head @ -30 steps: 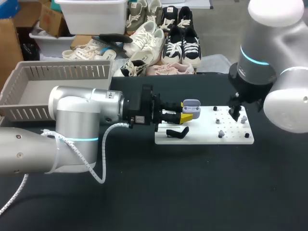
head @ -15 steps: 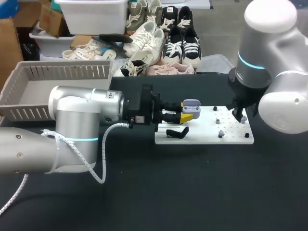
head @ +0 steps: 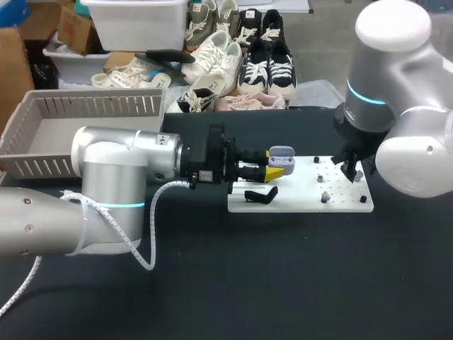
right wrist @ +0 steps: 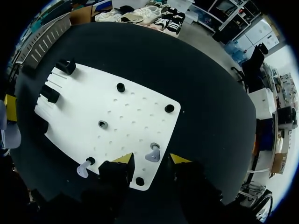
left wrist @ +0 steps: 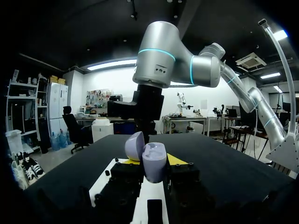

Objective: Pick up each earbud case from the left stands, insert the matching earbuds, close the lid, and place the case in the box.

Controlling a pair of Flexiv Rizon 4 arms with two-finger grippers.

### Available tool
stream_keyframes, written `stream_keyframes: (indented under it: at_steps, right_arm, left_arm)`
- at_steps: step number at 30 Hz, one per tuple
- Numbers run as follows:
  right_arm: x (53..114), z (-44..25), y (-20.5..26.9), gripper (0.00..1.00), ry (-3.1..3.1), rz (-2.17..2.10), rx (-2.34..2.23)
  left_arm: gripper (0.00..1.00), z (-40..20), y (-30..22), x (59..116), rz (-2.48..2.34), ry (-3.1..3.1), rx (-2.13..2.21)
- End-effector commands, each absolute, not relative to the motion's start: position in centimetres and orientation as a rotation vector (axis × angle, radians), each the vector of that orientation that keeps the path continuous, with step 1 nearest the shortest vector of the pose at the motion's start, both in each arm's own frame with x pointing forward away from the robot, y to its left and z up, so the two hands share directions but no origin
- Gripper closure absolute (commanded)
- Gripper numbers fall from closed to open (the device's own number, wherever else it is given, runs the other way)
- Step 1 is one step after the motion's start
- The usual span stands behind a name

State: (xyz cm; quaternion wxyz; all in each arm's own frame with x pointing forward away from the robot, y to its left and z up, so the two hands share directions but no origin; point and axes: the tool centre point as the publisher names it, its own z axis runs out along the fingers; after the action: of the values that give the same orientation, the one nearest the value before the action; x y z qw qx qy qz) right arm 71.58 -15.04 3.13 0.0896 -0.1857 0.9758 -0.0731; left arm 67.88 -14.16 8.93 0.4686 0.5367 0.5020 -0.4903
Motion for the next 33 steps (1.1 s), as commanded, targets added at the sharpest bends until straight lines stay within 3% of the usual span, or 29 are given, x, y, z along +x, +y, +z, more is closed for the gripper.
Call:
stream_keyframes:
  at_steps: [1,21,28,33]
  right_arm:
    - [71.8,2.9,-15.0,0.58,2.904,-0.226,-0.551]
    - [71.9,2.1,-15.3,0.67,2.909,-0.238,-0.545]
    - [71.9,1.9,-15.3,0.77,2.912,-0.239,-0.548]
    - [71.9,1.7,-15.4,1.0,2.917,-0.239,-0.55]
  left_arm:
    - [1.0,8.9,-14.2,67.9,-1.201,1.232,1.316]
    - [1.0,8.9,-14.2,67.9,-1.201,1.232,1.316]
    - [1.0,8.9,-14.2,67.9,-1.201,1.232,1.316]
    - [1.0,8.9,-14.2,67.9,-1.201,1.232,1.316]
